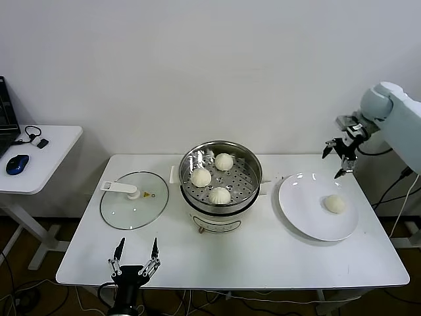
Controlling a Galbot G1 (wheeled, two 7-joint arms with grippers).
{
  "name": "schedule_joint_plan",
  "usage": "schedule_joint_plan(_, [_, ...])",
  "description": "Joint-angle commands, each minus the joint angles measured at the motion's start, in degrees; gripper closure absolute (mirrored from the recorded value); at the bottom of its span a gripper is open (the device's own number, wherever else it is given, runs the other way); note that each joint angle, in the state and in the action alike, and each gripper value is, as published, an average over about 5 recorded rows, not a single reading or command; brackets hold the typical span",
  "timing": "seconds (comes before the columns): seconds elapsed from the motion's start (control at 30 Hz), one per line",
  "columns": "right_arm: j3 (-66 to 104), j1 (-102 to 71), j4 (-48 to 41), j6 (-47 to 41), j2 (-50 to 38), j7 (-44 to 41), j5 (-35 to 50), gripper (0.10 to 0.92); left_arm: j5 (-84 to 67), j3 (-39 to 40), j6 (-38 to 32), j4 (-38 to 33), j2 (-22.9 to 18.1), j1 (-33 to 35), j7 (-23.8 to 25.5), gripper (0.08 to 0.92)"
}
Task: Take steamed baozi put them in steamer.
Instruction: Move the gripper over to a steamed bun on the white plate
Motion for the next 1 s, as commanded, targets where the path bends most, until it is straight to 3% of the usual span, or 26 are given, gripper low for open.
schedule_joint_plan(0.03, [18.83,-15.64,-4.11,6.07,-0.57,0.47,-23.25,0.203,-0.11,-0.15,-0.19,0.38,-0.24,0.05,-0.02,0.177])
schedule_joint_plan(0.37, [32.74,-21.66,-10.26,10.78,3.8,4.01,-34.23,0.203,-0.09,-0.35,0.07,1.1,-0.16,-0.42,0.05,0.177])
schedule_joint_plan(1.0, [40.94,-23.52,-15.28,12.0,10.42,8.38,-38.01,0.203,-0.33,-0.71,0.18,1.66,-0.17,-0.02,0.08,0.177])
